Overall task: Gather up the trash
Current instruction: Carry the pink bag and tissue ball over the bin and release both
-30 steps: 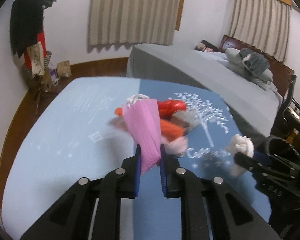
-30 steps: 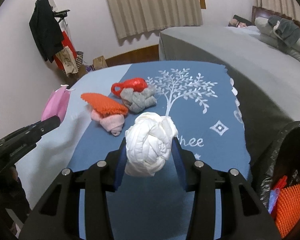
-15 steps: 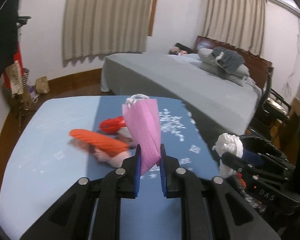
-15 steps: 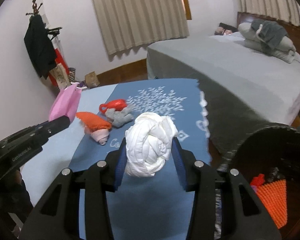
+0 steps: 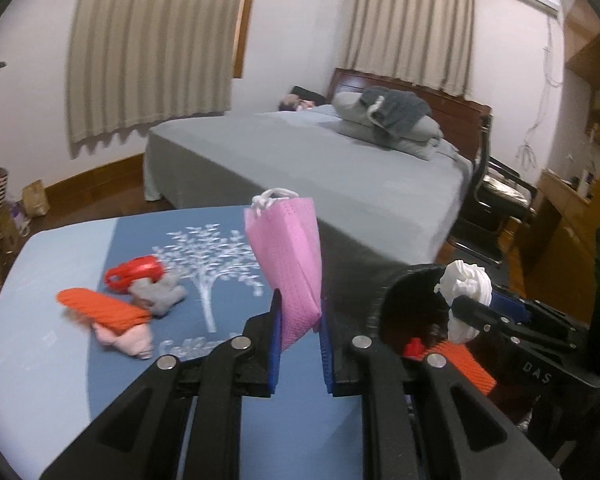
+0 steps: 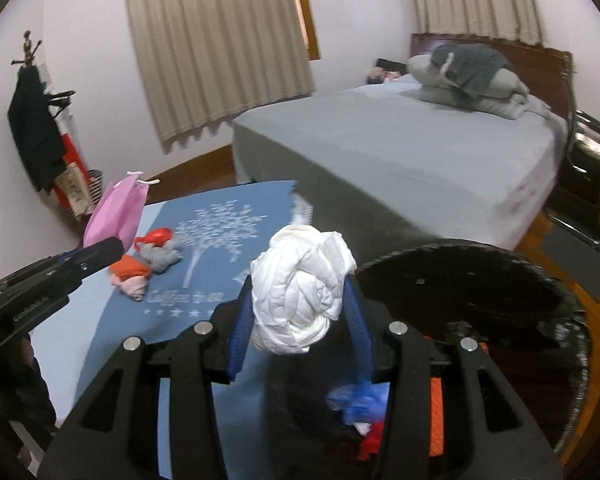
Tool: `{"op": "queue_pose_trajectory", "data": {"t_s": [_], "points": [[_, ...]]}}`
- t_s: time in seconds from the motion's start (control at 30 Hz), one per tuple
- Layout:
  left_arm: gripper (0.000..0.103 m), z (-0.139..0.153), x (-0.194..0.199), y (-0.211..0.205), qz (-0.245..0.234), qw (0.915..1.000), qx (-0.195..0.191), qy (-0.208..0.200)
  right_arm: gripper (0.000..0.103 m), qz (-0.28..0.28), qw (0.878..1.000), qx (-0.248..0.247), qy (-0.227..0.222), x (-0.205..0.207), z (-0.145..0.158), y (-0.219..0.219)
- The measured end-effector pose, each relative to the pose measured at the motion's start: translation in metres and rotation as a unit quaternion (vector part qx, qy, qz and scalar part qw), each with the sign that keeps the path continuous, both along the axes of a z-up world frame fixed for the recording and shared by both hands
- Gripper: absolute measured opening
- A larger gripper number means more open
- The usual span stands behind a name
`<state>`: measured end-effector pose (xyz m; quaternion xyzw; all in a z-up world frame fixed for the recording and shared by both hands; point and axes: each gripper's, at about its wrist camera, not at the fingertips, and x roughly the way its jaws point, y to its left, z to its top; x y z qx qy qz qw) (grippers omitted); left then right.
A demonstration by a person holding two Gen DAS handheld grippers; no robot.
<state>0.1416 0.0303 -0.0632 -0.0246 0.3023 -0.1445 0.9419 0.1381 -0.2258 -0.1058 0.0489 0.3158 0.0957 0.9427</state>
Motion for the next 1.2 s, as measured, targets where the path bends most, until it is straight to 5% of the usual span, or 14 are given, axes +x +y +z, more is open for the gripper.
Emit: {"op": "queue_pose_trajectory", "data": {"t_s": [0.77,0.83,0.9,1.0,1.2], "points": [[0.017,-0.012,0.009,-0.146,-0.15,0.9886,0.003,0.018,0.045,-0.115,0.993,-0.01,0.001,-0.034,-0.009,-0.125],[0.023,-0.015,0.011,-0.154,-0.161,0.9866,0.0,0.026,0.048,-0.125,0.992,-0.011,0.002,-0.035,-0.011,-0.133],[0.047,-0.017,0.012,-0.157,-0.17,0.9848,-0.01,0.034,0.056,-0.134,0.991,-0.01,0.003,-0.036,-0.012,-0.139],[0.069,-0.016,0.012,-0.155,-0.173,0.9842,-0.021,0.034,0.067,-0.146,0.989,-0.008,0.001,-0.038,-0.012,-0.148],[0.081,-0.011,0.013,-0.136,-0.148,0.9885,-0.019,0.024,0.088,-0.163,0.986,-0.007,-0.008,-0.04,-0.011,-0.157]]}}
